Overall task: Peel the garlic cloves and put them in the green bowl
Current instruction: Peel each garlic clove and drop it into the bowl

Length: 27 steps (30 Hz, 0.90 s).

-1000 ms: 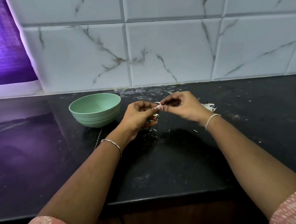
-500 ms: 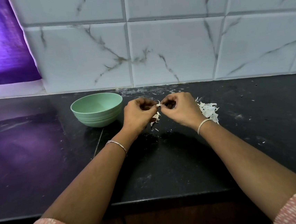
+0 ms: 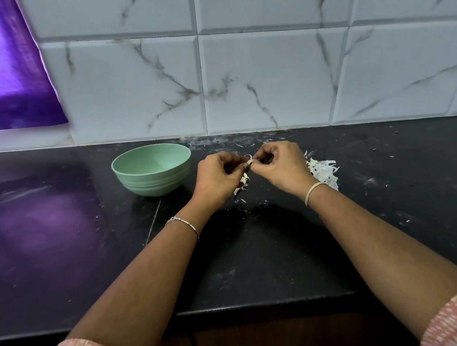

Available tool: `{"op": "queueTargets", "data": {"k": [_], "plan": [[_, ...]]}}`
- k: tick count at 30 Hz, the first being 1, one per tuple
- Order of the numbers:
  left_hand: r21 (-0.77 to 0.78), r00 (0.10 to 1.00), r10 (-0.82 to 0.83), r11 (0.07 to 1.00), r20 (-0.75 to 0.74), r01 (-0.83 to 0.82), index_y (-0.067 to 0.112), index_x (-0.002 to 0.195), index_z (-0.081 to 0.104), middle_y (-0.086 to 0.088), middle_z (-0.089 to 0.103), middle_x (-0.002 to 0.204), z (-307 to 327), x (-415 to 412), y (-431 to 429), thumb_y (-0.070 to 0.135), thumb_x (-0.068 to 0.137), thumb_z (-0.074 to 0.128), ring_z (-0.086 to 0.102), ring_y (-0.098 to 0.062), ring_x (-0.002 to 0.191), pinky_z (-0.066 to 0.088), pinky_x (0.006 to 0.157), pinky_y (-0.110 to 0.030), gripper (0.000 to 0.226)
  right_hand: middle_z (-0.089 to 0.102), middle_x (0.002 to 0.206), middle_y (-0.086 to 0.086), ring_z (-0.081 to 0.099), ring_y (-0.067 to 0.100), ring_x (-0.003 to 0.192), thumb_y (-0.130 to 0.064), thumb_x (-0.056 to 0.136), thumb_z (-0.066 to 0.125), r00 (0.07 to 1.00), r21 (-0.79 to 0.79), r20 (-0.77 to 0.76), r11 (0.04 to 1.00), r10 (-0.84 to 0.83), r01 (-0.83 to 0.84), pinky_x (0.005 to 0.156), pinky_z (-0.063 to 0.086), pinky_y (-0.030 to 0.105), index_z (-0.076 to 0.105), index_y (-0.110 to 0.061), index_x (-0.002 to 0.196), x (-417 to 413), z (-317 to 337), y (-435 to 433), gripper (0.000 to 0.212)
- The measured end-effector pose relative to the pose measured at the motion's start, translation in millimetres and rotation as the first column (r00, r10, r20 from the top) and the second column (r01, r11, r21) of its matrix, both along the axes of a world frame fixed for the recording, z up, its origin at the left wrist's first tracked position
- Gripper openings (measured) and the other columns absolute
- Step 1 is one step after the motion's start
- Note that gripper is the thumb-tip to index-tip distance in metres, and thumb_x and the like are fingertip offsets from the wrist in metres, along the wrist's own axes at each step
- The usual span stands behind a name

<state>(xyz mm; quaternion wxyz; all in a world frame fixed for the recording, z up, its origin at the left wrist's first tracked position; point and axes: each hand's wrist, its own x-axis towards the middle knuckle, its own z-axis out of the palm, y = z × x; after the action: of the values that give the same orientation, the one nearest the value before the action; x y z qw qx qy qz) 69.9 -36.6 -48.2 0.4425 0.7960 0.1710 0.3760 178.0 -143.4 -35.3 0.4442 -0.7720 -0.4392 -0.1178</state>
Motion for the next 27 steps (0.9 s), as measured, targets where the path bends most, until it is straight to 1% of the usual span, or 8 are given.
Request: {"op": "queueTargets", "data": {"k": [3,6,10,16,19,21,24,27], "plan": [[-0.034,1.0,-0.026,0.999,0.006,0.026,0.017,0.092,0.074,-0.004,0.073,0.084,0.1,0.3,0.5,0.007,0.086,0.071,0.072,-0.023,0.085,0.059,0.08,-0.044,0.012,0.068,0.063,-0.004,0.058,0.009,0.057,-0.018,0.074,0.071,0.996,0.037,-0.076,0.998,0.05,-0.048,0.062,0.05,0.029,0.068,-0.024,0.065,3.2,-1.3,-0.3,0.011],[-0.06,0.998,-0.06,0.996,0.013,0.061,0.023,0.085,0.071,-0.003,0.071,0.08,1.7,-1.3,-0.5,0.004,0.088,0.068,0.071,-0.027,0.083,0.06,0.078,-0.045,0.019,0.068,0.065,-0.002,0.057,0.009,0.058,-0.013,0.075,0.071,0.98,0.078,-0.161,0.991,0.119,-0.107,0.063,0.051,0.032,0.07,-0.018,0.068,5.6,-2.2,-1.0,0.009],[-0.071,0.997,-0.075,0.995,0.016,0.076,0.027,0.082,0.072,-0.005,0.073,0.081,0.4,-1.6,2.7,0.005,0.088,0.068,0.071,-0.031,0.084,0.059,0.079,-0.047,0.023,0.066,0.062,-0.006,0.057,0.007,0.058,-0.009,0.076,0.071,0.969,0.081,-0.186,0.986,0.161,-0.148,0.063,0.05,0.029,0.067,-0.023,0.063,6.4,-1.1,-2.7,0.019],[-0.091,0.995,-0.102,0.991,0.013,0.103,0.02,0.088,0.074,-0.003,0.073,0.082,0.1,-2.2,5.6,0.006,0.088,0.069,0.07,-0.025,0.083,0.06,0.08,-0.044,0.016,0.065,0.062,-0.004,0.055,0.009,0.061,-0.003,0.076,0.069,0.942,0.087,-0.235,0.971,0.239,-0.225,0.064,0.047,0.03,0.069,-0.018,0.066,8.0,-1.6,-4.5,0.018],[-0.134,0.991,-0.135,0.982,0.014,0.136,0.015,0.092,0.073,-0.001,0.067,0.077,1.6,-4.0,4.0,0.003,0.089,0.067,0.064,-0.021,0.075,0.061,0.071,-0.036,0.013,0.065,0.062,-0.003,0.057,0.012,0.063,0.003,0.078,0.066,0.915,0.105,-0.286,0.958,0.285,-0.266,0.066,0.047,0.03,0.069,-0.014,0.068,7.9,-0.1,-6.4,0.02],[-0.161,0.985,-0.171,0.972,0.018,0.171,0.013,0.092,0.072,-0.004,0.063,0.077,2.0,-4.3,2.8,0.001,0.091,0.064,0.06,-0.017,0.075,0.06,0.067,-0.034,0.014,0.066,0.063,-0.001,0.059,0.014,0.065,0.006,0.08,0.065,0.894,0.116,-0.313,0.948,0.319,-0.297,0.069,0.05,0.03,0.069,-0.012,0.069,8.3,1.4,-8.6,0.022],[-0.175,0.98,-0.2,0.964,0.011,0.199,0.017,0.085,0.07,-0.005,0.063,0.078,1.6,-4.4,5.9,0.001,0.092,0.062,0.06,-0.018,0.077,0.06,0.07,-0.037,0.019,0.067,0.069,0.009,0.061,0.019,0.07,0.007,0.083,0.064,0.86,0.088,-0.347,0.926,0.375,-0.368,0.072,0.052,0.029,0.069,-0.006,0.075,4.6,2.1,-11.6,0.016],[-0.201,0.979,-0.203,0.958,0.02,0.203,0.019,0.083,0.07,-0.007,0.065,0.079,0.3,-3.3,10.3,0.001,0.091,0.063,0.062,-0.02,0.077,0.06,0.073,-0.042,0.021,0.068,0.07,0.009,0.062,0.017,0.07,0.006,0.084,0.063,0.851,0.08,-0.351,0.918,0.39,-0.388,0.07,0.052,0.024,0.069,-0.007,0.076,0.2,2.4,-10.2,0.017]]}}
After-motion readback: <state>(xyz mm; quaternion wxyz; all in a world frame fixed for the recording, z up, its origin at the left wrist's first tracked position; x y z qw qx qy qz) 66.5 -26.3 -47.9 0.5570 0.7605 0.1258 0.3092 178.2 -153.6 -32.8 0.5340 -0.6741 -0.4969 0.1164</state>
